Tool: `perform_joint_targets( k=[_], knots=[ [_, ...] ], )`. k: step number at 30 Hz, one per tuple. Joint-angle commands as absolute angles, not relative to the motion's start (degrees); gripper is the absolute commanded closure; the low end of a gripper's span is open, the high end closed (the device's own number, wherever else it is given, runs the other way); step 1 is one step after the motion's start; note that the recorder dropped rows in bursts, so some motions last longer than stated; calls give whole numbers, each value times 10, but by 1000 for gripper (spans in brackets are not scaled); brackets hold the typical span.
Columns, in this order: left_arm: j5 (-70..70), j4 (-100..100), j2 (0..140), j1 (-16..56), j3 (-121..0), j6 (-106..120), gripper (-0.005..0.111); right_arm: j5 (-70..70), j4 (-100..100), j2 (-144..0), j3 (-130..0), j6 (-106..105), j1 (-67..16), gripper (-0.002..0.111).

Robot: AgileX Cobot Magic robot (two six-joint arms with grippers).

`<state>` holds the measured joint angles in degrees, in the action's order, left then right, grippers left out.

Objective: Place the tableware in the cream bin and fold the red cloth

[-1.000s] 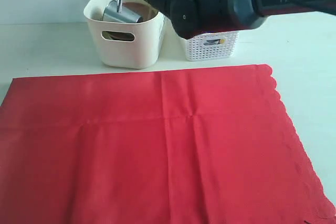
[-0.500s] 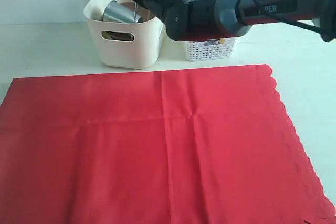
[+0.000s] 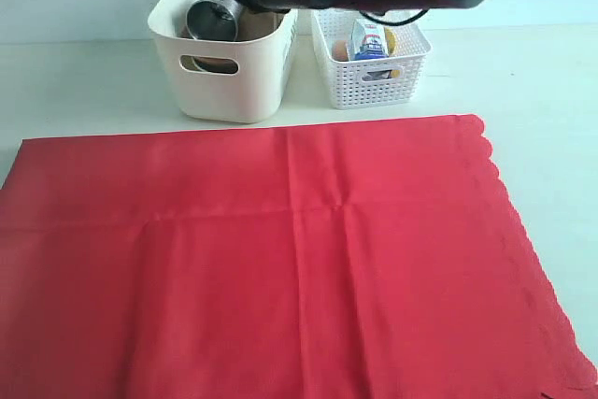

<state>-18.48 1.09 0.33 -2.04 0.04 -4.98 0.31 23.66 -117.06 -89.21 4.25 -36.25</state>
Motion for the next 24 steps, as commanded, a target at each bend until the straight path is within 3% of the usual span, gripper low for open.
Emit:
perform_joint_targets(
  k=[1, 6, 14, 24],
  knots=[
    [-181, 9, 0, -21, 0, -47, 105, 92, 183, -1116, -897, -6, -360, 54],
    [-181, 9, 0, -21, 0, -47, 105, 190, 130, -1065, -897, -4, -360, 62],
    [-181, 9, 0, -21, 0, -47, 105, 264, 77, -993, -895, -4, -360, 108],
    [-181, 9, 0, -21, 0, -47, 105, 328, -70, -917, -895, 52, -360, 108]
  ],
)
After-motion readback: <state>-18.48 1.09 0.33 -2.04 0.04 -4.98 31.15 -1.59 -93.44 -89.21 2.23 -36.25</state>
